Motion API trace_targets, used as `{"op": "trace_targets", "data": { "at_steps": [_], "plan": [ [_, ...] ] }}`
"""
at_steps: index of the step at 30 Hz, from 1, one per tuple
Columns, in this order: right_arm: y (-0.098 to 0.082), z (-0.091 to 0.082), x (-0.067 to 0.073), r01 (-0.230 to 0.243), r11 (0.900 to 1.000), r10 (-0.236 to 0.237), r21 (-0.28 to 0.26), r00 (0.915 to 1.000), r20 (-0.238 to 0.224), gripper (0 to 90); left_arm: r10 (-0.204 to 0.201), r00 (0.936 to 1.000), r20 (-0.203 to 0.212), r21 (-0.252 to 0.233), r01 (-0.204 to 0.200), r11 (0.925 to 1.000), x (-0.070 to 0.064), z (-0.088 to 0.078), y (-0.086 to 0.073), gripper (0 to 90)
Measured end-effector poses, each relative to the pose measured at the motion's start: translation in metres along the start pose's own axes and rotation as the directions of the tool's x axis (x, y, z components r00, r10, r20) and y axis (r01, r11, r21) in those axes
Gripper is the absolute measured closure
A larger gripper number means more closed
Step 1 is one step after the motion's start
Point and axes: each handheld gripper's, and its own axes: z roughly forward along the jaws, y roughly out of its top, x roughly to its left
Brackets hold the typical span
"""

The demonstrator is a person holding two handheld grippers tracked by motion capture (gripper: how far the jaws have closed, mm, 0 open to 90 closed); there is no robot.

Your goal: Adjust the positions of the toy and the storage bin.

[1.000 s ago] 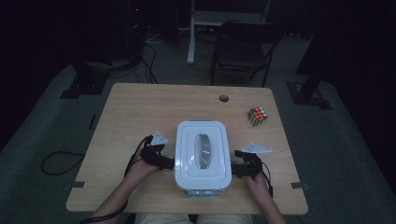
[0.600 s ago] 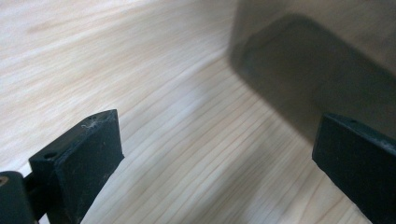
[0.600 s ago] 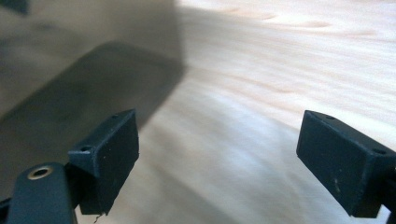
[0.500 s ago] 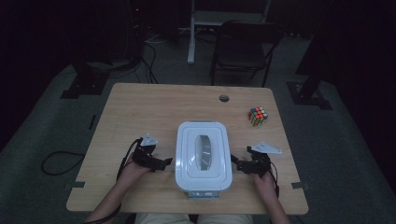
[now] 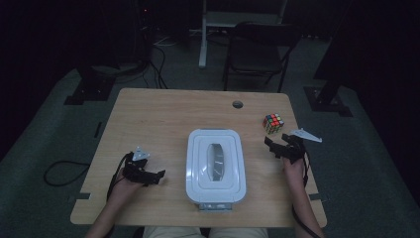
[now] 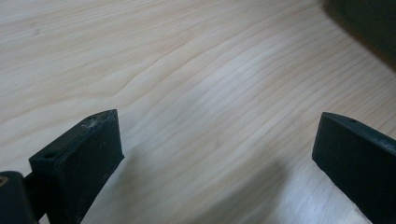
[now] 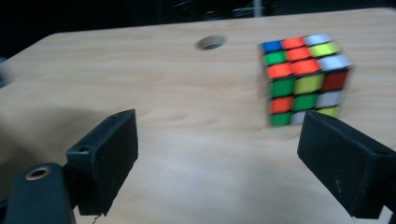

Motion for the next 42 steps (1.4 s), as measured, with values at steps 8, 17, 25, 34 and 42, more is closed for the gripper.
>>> {"op": "trace_targets", "data": {
  "at_steps": [8,17,25,34,42],
  "plan": [
    [0.023,0.024,-0.030,0.023,0.999,-0.025,0.046,0.9984,0.050,11.5,-0.010,0.9993,-0.035,-0.015,0.010,0.9998,0.009,-0.019,-0.020,2.4],
    [0.026,0.051,-0.043,0.023,0.997,-0.031,0.073,0.9939,0.106,11.5,-0.011,0.9983,-0.057,-0.001,0.011,0.9999,0.017,-0.018,-0.031,2.4],
    [0.031,0.073,-0.045,0.043,0.993,-0.061,0.111,0.9853,0.160,11.6,-0.014,0.9952,-0.097,0.007,0.015,0.9999,0.020,-0.020,-0.032,3.8],
    [0.032,0.085,-0.040,0.070,0.978,-0.107,0.199,0.9772,0.183,23.1,-0.035,0.9925,-0.117,0.006,0.036,0.9993,0.019,-0.020,-0.033,3.3],
    [0.027,0.080,-0.042,0.055,0.980,-0.093,0.193,0.9769,0.192,33.8,-0.033,0.9926,-0.117,0.010,0.034,0.9994,0.019,-0.019,-0.033,2.2]
  ]
}}
